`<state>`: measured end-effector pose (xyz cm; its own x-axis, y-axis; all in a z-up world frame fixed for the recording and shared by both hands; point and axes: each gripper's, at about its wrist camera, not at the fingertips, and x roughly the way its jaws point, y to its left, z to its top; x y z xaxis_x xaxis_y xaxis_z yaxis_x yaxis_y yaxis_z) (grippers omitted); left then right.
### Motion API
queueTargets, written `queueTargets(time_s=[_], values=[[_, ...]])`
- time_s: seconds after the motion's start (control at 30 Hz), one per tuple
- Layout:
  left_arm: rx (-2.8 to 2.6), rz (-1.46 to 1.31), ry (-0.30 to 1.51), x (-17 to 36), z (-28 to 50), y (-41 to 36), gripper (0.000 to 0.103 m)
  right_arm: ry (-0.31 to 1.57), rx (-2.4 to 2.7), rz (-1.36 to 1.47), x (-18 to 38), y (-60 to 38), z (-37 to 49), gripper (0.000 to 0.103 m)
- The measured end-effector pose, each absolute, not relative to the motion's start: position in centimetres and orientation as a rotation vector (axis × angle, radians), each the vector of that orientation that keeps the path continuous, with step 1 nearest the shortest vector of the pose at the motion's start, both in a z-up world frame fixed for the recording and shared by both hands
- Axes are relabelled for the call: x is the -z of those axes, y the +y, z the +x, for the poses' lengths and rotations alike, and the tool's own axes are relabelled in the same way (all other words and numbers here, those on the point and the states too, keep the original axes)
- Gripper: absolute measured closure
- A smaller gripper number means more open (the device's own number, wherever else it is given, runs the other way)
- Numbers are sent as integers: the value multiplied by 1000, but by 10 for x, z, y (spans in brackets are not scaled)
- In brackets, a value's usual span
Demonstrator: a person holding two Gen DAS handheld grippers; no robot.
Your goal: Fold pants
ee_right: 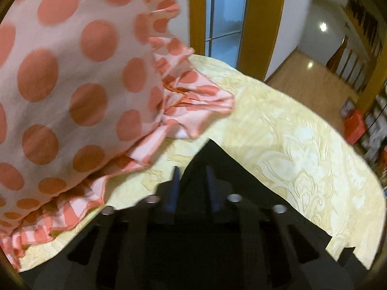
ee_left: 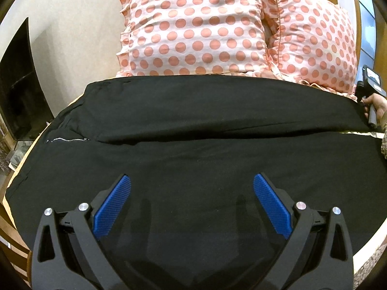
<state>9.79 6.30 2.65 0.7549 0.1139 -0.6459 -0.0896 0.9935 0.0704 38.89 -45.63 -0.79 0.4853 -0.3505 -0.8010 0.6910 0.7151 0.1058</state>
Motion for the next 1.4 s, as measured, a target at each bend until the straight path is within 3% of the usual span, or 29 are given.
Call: queueTargets(time_s=[0.13, 0.57, 0.73, 0.93, 1.0, 1.03, 1.1, 1.13, 1.17, 1.3, 1.37, 1.4], values=[[-101, 24, 698, -27, 97, 64, 2, 790, 532, 594, 6, -472, 355, 99], [-87, -1, 650, -41, 71, 64, 2, 421, 145, 600, -58, -417, 141, 101], [-83, -5, 636, -44, 62, 66, 2, 461, 144, 632, -27, -395, 61, 101], [-83, 9, 628, -50, 60, 65, 2, 537, 127, 813, 14, -410, 47, 100], [-84, 5, 621, -52, 57, 66, 2, 552, 125, 854, 19, -413, 47, 98], [-87, 4, 616, -53, 54, 67, 2, 562, 120, 874, 21, -414, 49, 91], [-98, 1, 613, -53, 51, 70, 2, 572, 109, 913, 25, -416, 50, 71], [-106, -3, 616, -53, 50, 72, 2, 563, 104, 929, 26, -417, 50, 56], [-110, -5, 619, -53, 50, 75, 2, 552, 107, 931, 26, -417, 50, 53], [-131, -17, 622, -54, 50, 82, 2, 555, 151, 941, 31, -421, 54, 59], [-136, -24, 621, -56, 50, 85, 2, 565, 162, 964, 39, -424, 58, 76], [-139, -25, 620, -56, 50, 86, 2, 564, 175, 959, 41, -425, 60, 80]])
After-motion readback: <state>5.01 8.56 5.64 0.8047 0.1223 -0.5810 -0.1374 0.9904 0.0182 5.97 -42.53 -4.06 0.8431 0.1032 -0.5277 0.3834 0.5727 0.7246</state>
